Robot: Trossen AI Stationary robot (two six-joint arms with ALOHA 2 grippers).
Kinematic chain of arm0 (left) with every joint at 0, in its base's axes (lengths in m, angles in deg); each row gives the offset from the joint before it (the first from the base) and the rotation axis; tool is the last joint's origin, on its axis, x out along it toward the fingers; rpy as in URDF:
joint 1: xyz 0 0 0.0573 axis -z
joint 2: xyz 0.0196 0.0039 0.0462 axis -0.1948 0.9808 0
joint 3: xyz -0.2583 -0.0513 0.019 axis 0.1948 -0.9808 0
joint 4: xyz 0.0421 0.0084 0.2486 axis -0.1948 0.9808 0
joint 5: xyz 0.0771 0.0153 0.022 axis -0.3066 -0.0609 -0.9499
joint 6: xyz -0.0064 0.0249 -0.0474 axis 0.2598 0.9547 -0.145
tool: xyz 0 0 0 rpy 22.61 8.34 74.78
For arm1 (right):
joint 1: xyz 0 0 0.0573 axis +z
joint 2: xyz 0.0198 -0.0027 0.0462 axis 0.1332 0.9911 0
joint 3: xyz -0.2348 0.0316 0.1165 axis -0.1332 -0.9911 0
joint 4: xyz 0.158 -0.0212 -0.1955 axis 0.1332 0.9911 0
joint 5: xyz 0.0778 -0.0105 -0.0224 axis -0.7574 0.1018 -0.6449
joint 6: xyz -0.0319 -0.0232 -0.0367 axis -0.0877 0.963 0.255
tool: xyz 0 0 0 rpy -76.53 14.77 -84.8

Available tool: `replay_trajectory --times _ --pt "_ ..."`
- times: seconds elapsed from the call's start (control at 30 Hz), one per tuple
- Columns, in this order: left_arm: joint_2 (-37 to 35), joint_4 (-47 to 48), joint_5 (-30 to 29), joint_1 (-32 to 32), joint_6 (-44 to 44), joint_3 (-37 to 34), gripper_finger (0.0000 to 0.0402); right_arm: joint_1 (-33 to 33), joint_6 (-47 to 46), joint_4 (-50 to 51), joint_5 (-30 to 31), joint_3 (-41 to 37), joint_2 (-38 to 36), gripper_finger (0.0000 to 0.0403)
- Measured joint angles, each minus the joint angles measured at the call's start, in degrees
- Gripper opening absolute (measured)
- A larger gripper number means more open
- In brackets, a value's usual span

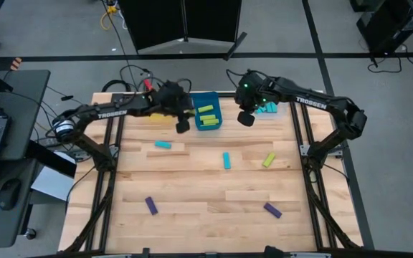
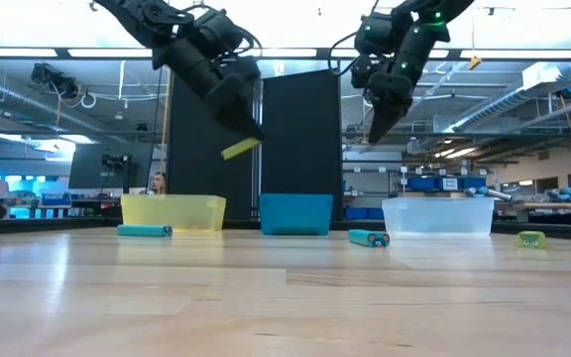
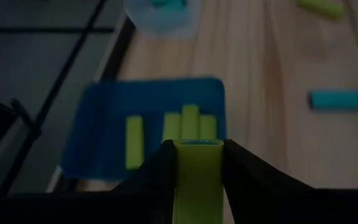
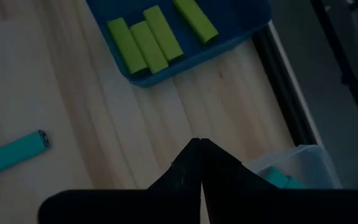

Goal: Sort blocks
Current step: Put the green block into the blue bin

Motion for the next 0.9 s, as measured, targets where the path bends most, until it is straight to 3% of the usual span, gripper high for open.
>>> replay_trajectory --times 0.23,0.6,0.9 --pt "2.44 -4.09 3.7 -3.55 0.0 2.79 0.0109 0.0 -2.03 -2.91 0.0 -4.37 0.0 0.0013" --pt "18.18 -3.5 8.74 -6.09 1.71 16.41 0.0109 0.04 -4.34 -3.92 0.0 -8.6 0.02 0.0013" --pt "29.64 -0.14 6.37 -6.64 4.77 24.42 0.0109 0.04 -4.23 -4.35 0.0 -8.96 0.02 0.0013"
